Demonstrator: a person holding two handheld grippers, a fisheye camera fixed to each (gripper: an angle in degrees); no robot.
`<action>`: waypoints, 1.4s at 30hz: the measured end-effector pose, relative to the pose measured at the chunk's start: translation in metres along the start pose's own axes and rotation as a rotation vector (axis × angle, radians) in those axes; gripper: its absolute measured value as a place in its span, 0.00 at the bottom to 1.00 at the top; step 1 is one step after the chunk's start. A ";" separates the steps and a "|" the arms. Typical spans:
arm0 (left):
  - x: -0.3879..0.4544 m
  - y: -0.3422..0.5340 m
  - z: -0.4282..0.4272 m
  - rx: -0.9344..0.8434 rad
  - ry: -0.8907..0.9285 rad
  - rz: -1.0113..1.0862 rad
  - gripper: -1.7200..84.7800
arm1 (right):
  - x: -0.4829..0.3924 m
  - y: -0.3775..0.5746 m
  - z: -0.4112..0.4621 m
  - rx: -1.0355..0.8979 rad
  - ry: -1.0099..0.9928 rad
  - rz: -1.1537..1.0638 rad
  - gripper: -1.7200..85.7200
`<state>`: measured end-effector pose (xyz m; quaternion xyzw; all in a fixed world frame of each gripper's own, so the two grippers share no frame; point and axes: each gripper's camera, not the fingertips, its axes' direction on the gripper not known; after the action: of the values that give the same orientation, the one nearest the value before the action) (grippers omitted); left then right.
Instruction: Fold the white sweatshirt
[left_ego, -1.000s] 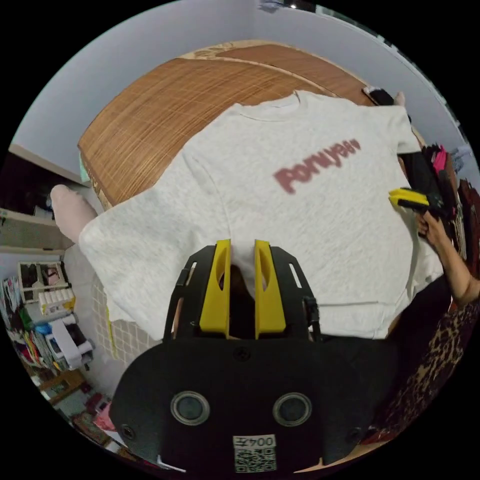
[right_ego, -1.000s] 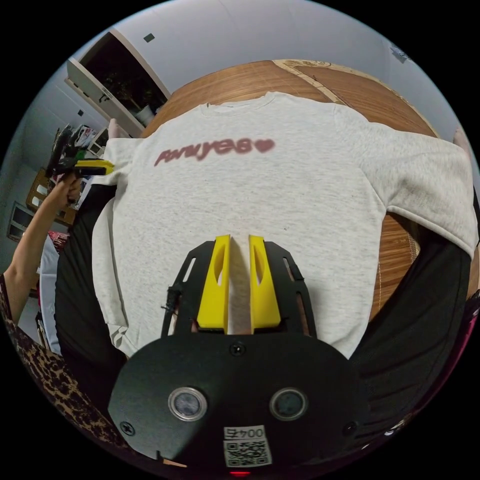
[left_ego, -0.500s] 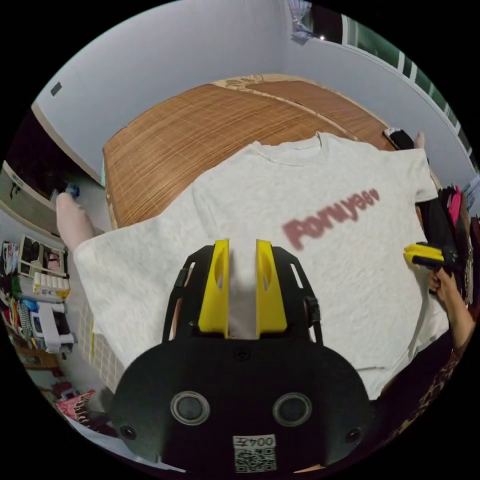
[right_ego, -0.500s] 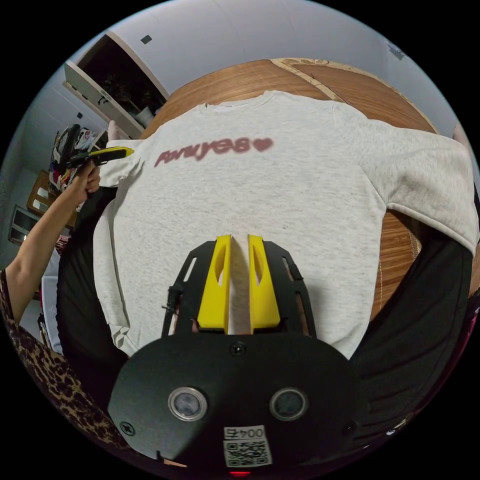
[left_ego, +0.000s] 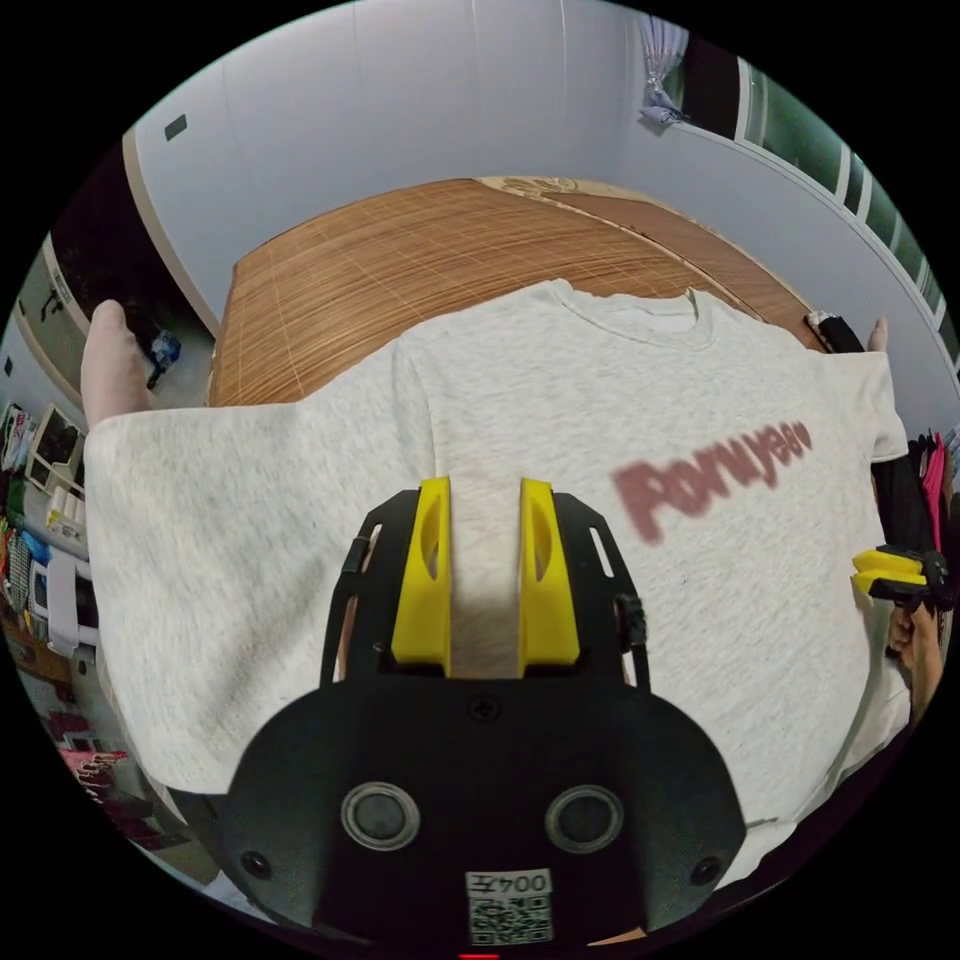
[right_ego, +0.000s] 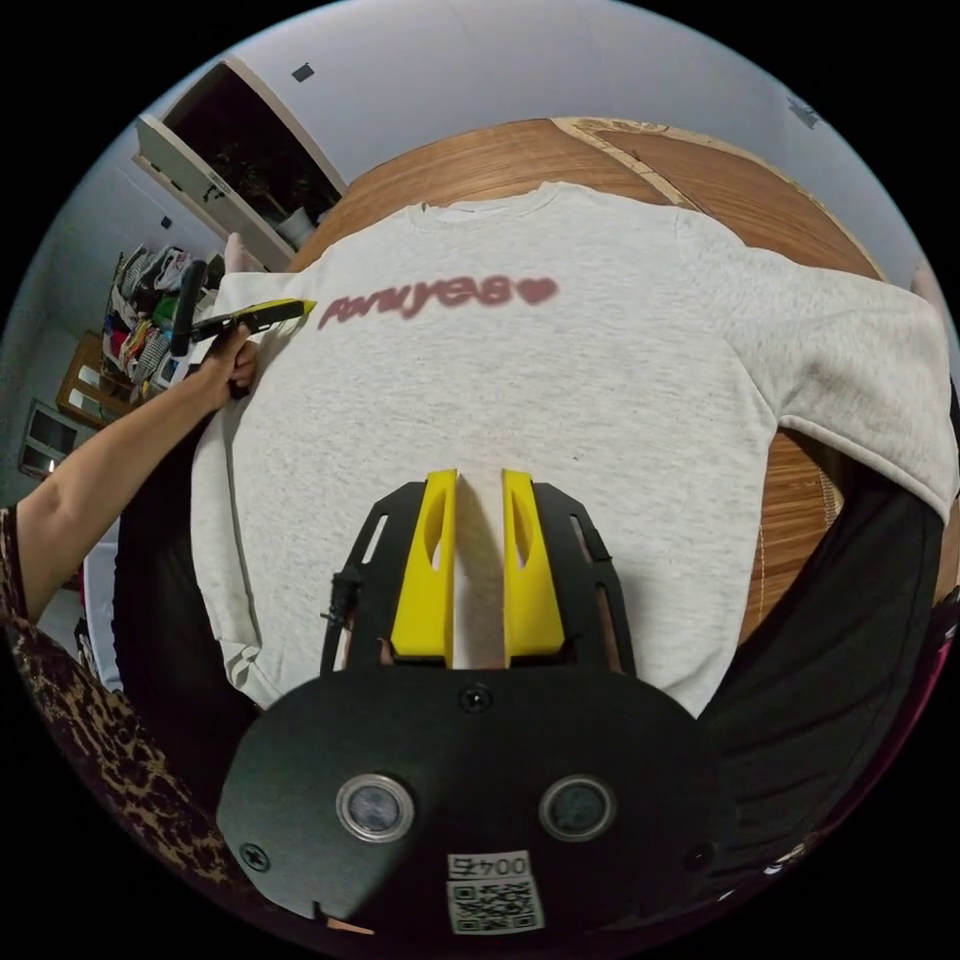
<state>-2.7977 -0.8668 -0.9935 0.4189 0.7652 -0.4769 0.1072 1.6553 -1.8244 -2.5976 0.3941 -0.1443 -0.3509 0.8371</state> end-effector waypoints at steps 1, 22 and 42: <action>-0.001 0.002 -0.003 0.002 -0.001 0.000 0.14 | -0.002 0.001 -0.003 0.008 -0.013 0.000 0.11; -0.023 0.024 -0.045 0.008 -0.001 0.003 0.14 | 0.022 -0.069 0.048 0.139 0.310 -0.075 0.15; -0.064 -0.039 -0.062 -0.001 0.090 -0.023 0.15 | 0.072 -0.106 0.045 0.177 0.249 -0.030 0.16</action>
<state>-2.7723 -0.8583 -0.9004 0.4309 0.7744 -0.4583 0.0673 1.6330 -1.9476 -2.6516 0.5088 -0.0636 -0.2977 0.8053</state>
